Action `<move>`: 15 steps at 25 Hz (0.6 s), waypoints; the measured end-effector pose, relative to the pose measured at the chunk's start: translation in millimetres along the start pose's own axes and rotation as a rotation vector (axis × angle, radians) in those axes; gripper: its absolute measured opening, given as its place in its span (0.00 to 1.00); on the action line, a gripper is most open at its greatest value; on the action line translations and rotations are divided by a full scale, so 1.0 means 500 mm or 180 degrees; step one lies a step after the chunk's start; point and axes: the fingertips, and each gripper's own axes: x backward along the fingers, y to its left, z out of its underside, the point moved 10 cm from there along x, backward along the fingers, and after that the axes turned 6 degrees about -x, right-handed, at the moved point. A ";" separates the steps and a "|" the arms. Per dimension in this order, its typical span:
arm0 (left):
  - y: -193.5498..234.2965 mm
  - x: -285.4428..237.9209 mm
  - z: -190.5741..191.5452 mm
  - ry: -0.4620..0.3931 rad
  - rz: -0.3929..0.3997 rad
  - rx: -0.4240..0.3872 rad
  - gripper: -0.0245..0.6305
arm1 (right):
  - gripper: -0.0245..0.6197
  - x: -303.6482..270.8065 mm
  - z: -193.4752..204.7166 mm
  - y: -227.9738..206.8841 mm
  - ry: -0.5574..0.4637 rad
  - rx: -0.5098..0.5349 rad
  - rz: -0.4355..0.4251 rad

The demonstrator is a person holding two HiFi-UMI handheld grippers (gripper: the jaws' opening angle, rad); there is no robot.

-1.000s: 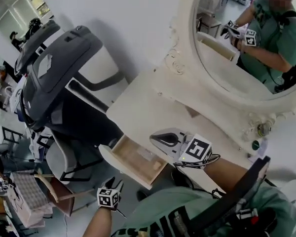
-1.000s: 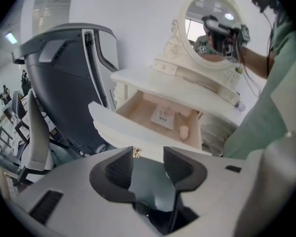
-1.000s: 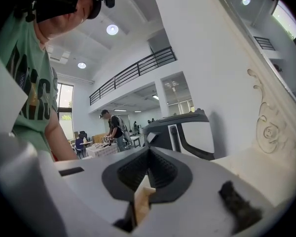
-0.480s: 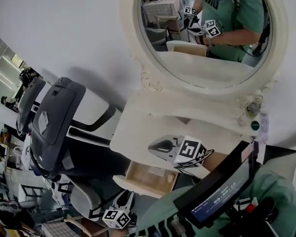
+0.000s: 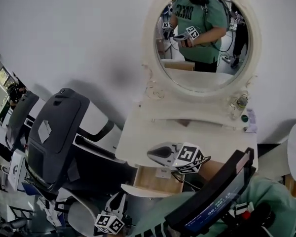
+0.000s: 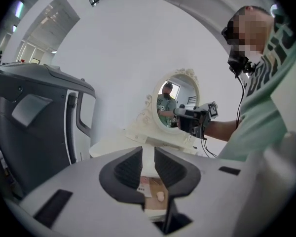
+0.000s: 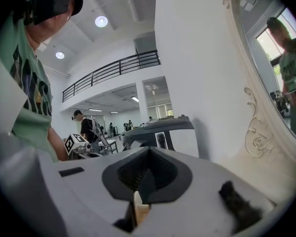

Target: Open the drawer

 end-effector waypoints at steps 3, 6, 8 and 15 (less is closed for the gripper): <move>0.018 0.039 -0.023 -0.0170 0.0087 -0.0013 0.14 | 0.05 -0.005 -0.018 0.040 -0.0089 -0.0008 0.0142; 0.032 0.055 -0.039 -0.0308 0.0251 -0.0021 0.10 | 0.05 0.012 -0.027 0.071 -0.0229 -0.0094 0.0336; 0.041 0.053 -0.045 -0.0303 0.0387 -0.0052 0.07 | 0.05 0.030 -0.029 0.088 -0.0314 -0.0161 0.0507; 0.002 -0.017 -0.062 -0.0140 0.1066 -0.0363 0.05 | 0.05 0.176 0.004 0.153 -0.0519 -0.0336 0.1236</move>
